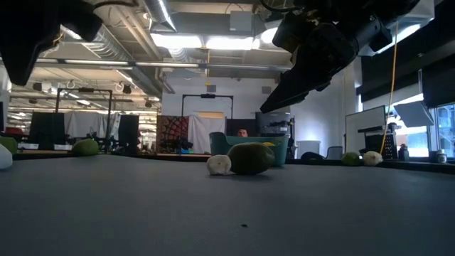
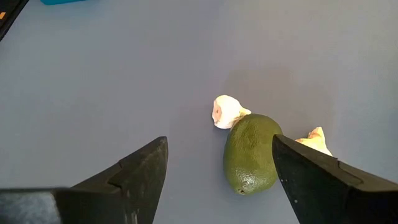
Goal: Sort produce into baskets
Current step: Put the white garlic into the blue bin
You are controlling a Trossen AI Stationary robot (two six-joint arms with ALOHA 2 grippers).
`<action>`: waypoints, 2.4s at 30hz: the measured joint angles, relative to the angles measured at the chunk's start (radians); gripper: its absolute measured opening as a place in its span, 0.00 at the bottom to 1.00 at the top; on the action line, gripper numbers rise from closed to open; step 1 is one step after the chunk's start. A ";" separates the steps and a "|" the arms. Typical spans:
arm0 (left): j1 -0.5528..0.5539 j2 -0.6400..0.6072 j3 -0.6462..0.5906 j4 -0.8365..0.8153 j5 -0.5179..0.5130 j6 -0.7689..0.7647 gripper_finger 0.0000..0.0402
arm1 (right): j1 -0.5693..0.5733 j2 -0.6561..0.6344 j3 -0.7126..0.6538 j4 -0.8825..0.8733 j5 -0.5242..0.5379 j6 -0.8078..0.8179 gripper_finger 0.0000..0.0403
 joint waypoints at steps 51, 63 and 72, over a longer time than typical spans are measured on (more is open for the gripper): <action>-0.007 0.000 -0.285 0.218 0.044 0.042 0.06 | 0.000 0.000 0.000 0.007 0.000 -0.009 0.71; -0.010 0.001 -0.210 0.217 0.036 0.093 0.06 | 0.000 0.000 0.000 0.007 0.001 -0.009 0.71; -0.083 0.001 -0.043 0.213 0.064 0.102 0.07 | 0.000 0.000 0.000 0.007 0.001 -0.008 0.71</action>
